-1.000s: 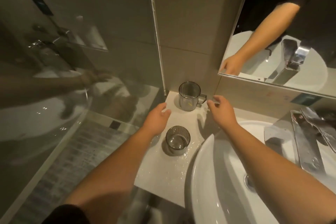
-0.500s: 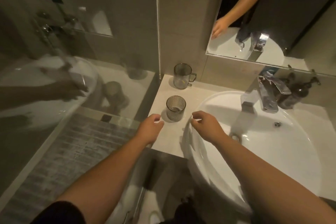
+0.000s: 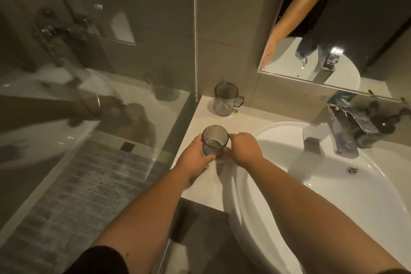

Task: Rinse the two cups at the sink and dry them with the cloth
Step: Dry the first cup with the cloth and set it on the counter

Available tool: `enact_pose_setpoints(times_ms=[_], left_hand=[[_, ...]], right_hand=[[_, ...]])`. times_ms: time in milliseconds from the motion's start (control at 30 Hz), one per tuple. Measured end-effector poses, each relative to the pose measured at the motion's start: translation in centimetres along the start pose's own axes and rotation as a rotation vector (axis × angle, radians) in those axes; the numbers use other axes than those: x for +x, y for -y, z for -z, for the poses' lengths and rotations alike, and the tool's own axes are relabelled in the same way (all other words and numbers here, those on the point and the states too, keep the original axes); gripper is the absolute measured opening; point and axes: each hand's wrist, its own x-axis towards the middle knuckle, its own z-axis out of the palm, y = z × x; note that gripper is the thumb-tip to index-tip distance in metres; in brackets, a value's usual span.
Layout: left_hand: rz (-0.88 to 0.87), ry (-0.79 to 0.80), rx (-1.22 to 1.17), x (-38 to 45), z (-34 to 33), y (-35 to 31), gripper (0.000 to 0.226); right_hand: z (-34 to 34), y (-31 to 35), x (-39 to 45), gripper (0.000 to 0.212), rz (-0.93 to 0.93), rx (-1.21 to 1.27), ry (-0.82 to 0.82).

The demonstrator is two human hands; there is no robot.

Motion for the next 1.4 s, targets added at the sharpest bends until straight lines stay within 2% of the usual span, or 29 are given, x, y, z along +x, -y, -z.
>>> enact_pose_setpoints(times_ms=[133,267,333,433,533,633,733,833,933,1000,1067,1167,1300,1400], left_hand=[[-0.014,-0.092,-0.151,-0.8,-0.1,-0.5,0.063],[-0.127,-0.138,-0.209,-3.8,1.7,-2.8,0.068],[-0.213,-0.126,-0.232,-6.3,2.5,-4.9,0.069],[-0.288,-0.024,-0.231,-9.6,2.4,-7.6,0.077],[-0.355,0.066,-0.177,-12.0,1.1,-9.7,0.087],[-0.385,0.146,-0.132,-13.9,-1.2,-10.4,0.081],[-0.381,0.217,-0.118,-15.3,-3.6,-10.1,0.079],[-0.375,0.228,-0.101,-16.1,-5.5,-10.3,0.085],[-0.396,0.233,-0.095,-16.9,-7.0,-11.0,0.094],[-0.403,0.23,-0.092,-17.3,-7.9,-11.4,0.091],[-0.409,0.216,-0.088,-17.6,-8.8,-11.6,0.091],[-0.406,0.188,-0.078,-18.2,-10.1,-12.0,0.092],[-0.39,0.149,-0.042,-19.1,-11.4,-12.3,0.092],[-0.376,0.114,-0.015,-19.8,-11.7,-12.1,0.092]], right_hand=[[0.9,-0.3,-0.9,0.034,0.0,0.302,0.011],[4.9,-1.0,-4.8,0.038,0.016,0.68,-0.065],[6.9,-1.7,-7.6,0.035,0.047,0.736,-0.098],[8.9,-2.6,-12.4,0.032,0.053,0.783,-0.151],[9.5,-4.0,-16.8,0.033,0.05,0.764,-0.164],[8.7,-5.6,-21.1,0.037,0.008,0.77,-0.102],[6.9,-7.9,-25.5,0.039,-0.13,0.704,-0.089],[5.1,-10.4,-30.4,0.045,-0.239,0.428,-0.043],[2.8,-11.3,-34.3,0.055,-0.104,0.135,0.105],[1.2,-11.6,-35.8,0.07,0.012,0.055,0.078],[-0.4,-11.7,-36.7,0.089,0.045,-0.022,0.098],[-3.7,-11.2,-37.2,0.099,0.073,-0.158,0.14],[-5.7,-12.6,-36.0,0.09,0.057,-0.092,0.069],[-3.9,-13.4,-35.0,0.061,0.075,0.107,0.055]])
